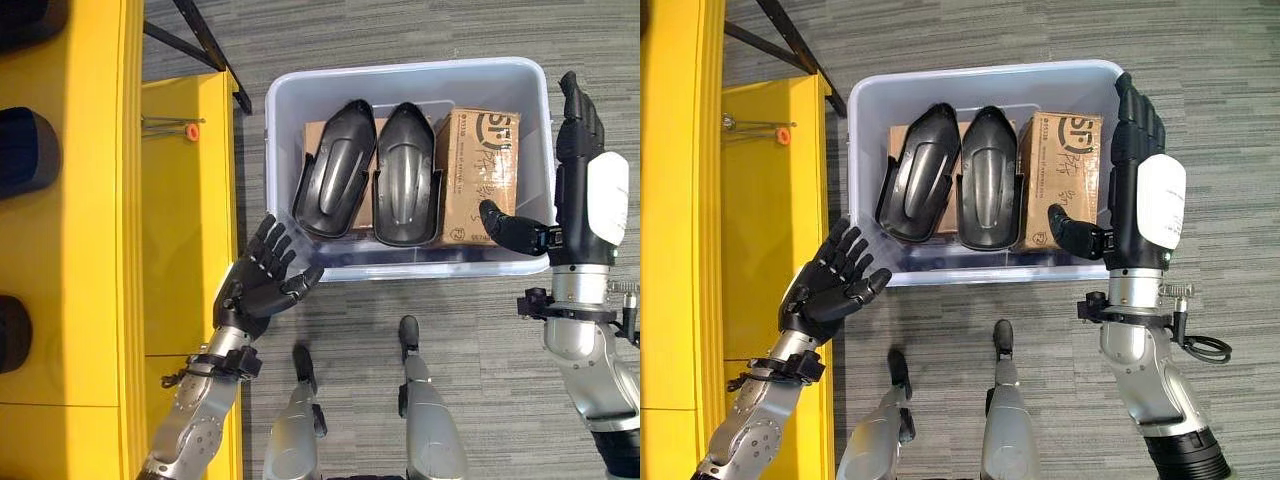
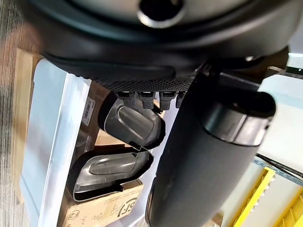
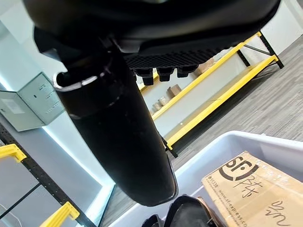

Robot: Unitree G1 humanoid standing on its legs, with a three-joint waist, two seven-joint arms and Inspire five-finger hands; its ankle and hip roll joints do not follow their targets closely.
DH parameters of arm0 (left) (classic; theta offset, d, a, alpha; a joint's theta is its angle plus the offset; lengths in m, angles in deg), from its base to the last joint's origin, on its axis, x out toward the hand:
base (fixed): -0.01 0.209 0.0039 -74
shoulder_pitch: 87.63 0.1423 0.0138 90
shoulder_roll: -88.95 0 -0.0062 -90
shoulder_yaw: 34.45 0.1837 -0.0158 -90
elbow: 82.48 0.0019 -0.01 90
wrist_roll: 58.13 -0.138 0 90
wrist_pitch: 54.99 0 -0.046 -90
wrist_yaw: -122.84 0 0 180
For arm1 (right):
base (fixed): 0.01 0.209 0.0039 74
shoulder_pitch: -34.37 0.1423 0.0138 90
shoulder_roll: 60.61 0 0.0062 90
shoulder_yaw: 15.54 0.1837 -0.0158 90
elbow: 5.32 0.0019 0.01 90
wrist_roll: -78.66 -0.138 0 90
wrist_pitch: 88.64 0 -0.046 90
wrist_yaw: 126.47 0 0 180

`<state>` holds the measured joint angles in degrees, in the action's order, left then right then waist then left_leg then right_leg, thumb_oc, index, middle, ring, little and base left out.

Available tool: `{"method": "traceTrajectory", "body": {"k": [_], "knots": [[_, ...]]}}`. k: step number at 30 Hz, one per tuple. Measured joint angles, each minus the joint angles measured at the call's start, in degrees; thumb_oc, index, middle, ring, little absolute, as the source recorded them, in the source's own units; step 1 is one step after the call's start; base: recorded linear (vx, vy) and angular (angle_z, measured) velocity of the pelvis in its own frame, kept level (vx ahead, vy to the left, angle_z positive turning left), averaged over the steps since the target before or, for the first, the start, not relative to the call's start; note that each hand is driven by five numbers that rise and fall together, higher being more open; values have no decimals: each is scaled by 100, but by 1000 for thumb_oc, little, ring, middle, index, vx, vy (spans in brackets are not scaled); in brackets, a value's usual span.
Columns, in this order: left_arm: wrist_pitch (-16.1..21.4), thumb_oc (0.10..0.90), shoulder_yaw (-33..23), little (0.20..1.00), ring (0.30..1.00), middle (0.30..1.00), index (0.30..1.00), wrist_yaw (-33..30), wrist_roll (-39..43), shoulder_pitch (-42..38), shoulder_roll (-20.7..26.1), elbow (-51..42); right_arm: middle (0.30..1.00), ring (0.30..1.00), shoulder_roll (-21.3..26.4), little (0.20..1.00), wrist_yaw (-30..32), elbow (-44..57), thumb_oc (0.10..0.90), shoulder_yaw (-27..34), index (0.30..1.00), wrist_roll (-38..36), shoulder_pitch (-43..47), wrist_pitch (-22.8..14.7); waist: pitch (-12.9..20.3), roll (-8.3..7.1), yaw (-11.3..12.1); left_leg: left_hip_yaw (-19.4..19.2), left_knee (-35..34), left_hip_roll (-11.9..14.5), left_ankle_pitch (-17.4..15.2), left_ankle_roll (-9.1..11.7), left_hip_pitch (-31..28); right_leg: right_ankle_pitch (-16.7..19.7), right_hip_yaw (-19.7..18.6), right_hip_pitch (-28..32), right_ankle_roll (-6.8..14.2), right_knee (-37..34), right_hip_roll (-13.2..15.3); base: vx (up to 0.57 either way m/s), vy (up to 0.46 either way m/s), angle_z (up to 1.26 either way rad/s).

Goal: Move parts from the plastic box to the shelf.

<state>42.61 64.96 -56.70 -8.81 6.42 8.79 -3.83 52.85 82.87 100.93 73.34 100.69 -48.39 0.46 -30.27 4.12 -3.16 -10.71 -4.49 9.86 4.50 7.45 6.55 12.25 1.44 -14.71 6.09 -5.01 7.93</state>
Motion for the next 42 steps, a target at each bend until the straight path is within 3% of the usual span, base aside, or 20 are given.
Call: {"method": "traceTrajectory", "body": {"k": [42], "knots": [[48,900,53,1000,1000,1000,1000,-239,-21,-210,3,-69,1000,1000,176,1000,-212,-17,900,-268,1000,230,456,216,-12,2,12,-40,120,-32,45,3,1143,139,-83,-1129,-27,3,26,-20,-2,-1]]}}
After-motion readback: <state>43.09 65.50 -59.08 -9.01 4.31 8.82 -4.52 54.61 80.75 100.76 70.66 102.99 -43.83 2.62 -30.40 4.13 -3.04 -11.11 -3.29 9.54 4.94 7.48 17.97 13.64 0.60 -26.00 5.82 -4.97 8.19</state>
